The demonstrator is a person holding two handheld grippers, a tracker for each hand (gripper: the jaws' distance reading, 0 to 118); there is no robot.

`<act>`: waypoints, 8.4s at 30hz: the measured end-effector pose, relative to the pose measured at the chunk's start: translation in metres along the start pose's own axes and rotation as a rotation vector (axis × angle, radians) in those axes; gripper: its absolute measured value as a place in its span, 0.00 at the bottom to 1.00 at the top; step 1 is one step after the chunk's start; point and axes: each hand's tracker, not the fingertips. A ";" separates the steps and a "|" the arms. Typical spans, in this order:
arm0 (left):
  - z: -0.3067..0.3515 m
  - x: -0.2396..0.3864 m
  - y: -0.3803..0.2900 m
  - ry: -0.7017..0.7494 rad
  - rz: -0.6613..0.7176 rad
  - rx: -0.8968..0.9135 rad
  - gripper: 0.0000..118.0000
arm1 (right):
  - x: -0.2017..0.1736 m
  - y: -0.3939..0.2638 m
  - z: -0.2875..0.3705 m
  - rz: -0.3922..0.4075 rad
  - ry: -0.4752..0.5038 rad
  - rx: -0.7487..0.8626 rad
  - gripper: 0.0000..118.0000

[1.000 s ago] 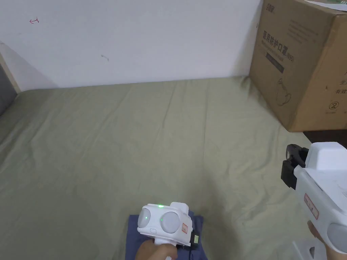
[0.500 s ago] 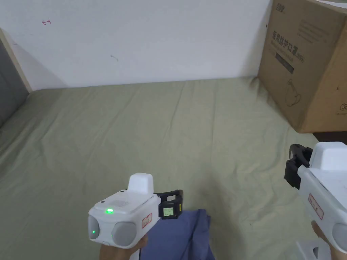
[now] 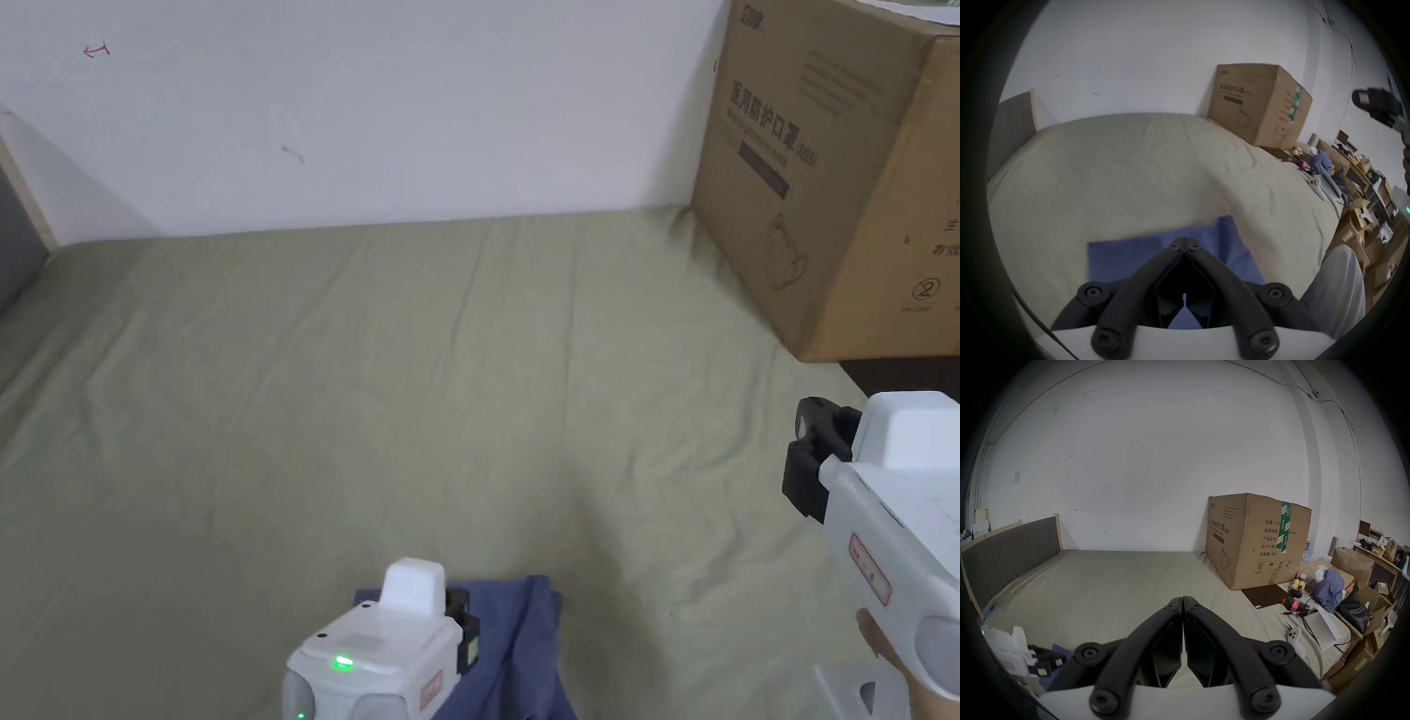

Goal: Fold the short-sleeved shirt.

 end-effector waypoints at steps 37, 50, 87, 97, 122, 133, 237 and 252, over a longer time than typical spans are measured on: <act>0.138 -0.026 0.119 0.157 -0.102 0.455 0.00 | -0.035 0.023 0.022 0.001 0.049 0.093 0.00; 0.201 -0.099 0.123 0.393 -0.059 0.638 0.00 | -0.068 0.027 0.025 0.006 0.085 0.172 0.00; 0.141 -0.156 0.058 0.235 0.278 0.285 0.11 | -0.194 -0.233 -0.089 0.135 0.228 -0.438 0.00; 0.038 -0.154 0.009 -0.045 0.496 -0.167 0.98 | -0.185 -0.230 -0.092 0.055 0.248 -0.467 0.00; 0.007 -0.173 0.022 -0.172 0.327 -0.321 0.12 | -0.179 -0.175 -0.088 0.033 0.307 -0.388 0.00; 0.083 -0.382 0.064 0.231 0.347 -0.332 0.12 | -0.208 -0.115 -0.098 0.029 0.357 -0.244 0.00; 0.206 -0.046 0.140 0.437 -0.109 0.758 0.00 | -0.080 0.076 0.032 0.045 0.091 0.311 0.00; 0.209 -0.046 0.140 0.440 -0.106 0.767 0.00 | -0.080 0.075 0.033 0.047 0.092 0.305 0.00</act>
